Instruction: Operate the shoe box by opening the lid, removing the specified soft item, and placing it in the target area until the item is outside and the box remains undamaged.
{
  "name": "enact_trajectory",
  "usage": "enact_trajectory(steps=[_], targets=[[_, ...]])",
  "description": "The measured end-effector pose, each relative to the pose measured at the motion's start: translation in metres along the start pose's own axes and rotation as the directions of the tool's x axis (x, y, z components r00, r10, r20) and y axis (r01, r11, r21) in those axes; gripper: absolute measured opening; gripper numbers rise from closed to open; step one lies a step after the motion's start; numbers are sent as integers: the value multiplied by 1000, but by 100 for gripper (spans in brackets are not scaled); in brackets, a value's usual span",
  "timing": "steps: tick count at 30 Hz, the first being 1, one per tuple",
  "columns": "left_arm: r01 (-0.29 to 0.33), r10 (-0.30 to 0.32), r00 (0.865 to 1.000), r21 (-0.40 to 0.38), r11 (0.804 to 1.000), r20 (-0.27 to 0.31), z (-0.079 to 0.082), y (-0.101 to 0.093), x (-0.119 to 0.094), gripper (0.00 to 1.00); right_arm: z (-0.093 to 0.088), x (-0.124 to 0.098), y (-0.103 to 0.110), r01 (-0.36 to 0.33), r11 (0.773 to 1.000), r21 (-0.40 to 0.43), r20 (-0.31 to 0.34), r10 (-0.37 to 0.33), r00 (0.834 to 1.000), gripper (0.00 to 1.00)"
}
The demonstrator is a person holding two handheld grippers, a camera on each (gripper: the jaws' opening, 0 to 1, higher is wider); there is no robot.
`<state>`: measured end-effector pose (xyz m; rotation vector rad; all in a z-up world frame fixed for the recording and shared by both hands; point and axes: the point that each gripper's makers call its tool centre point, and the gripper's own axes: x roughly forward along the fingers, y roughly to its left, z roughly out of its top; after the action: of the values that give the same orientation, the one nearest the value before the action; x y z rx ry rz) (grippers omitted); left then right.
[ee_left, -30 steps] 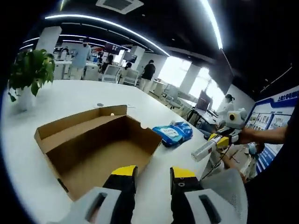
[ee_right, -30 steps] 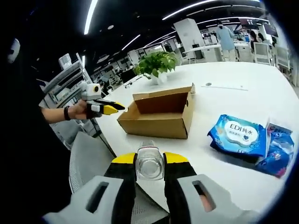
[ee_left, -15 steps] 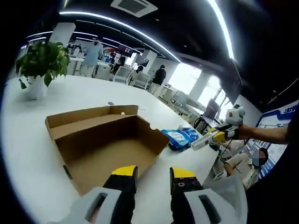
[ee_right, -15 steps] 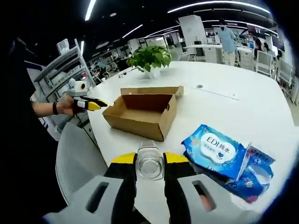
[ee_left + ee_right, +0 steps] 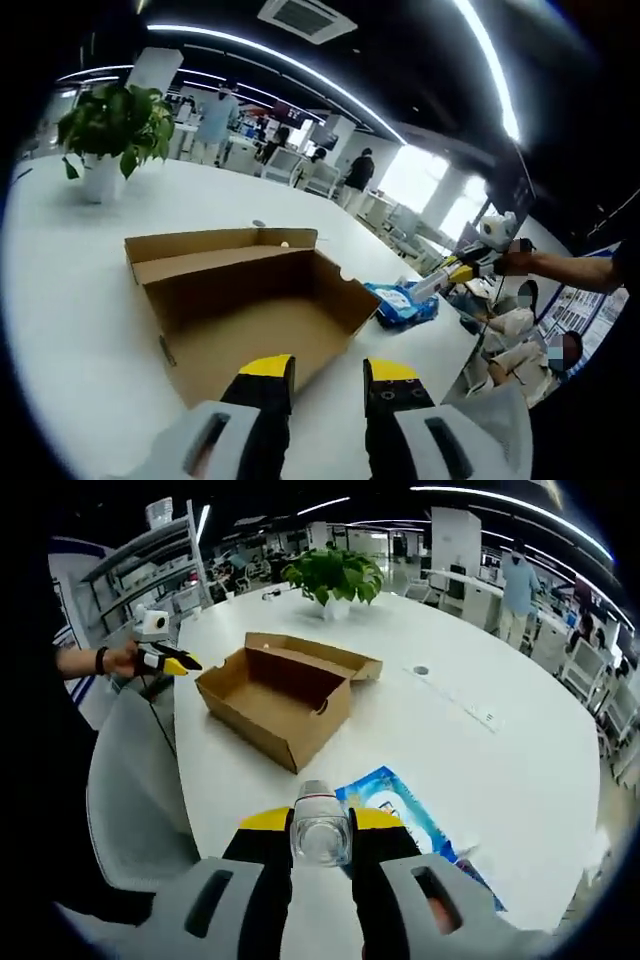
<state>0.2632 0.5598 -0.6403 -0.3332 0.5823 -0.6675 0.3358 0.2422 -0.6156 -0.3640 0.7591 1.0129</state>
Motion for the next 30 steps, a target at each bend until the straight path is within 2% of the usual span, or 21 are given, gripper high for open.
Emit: enact_trajectory(steps=[7,10,19,25,26,30], targets=[[-24,24,1000,-11,1000,16,4,4,2,27,-2,-1,-25,0,996,-88,-77,-7,997,19],[-34,34,999,-16,999,25,6,4,3,27,-5,-1,-43,15,989,-149,-120,-33,992,19],[-63,64,998,-27,998,29,4,6,0,27,-11,2,-82,29,976,-217,-194,-72,978,19],[-85,86,996,-37,996,26,2,10,-7,27,-11,6,-93,28,967,-252,-212,-83,974,19],[-90,91,996,-38,995,24,2,11,-8,27,-14,8,-98,22,960,-278,-237,-91,967,19],[-103,104,994,-39,994,24,4,14,-12,27,-19,12,-107,29,954,-300,-264,-112,958,19]])
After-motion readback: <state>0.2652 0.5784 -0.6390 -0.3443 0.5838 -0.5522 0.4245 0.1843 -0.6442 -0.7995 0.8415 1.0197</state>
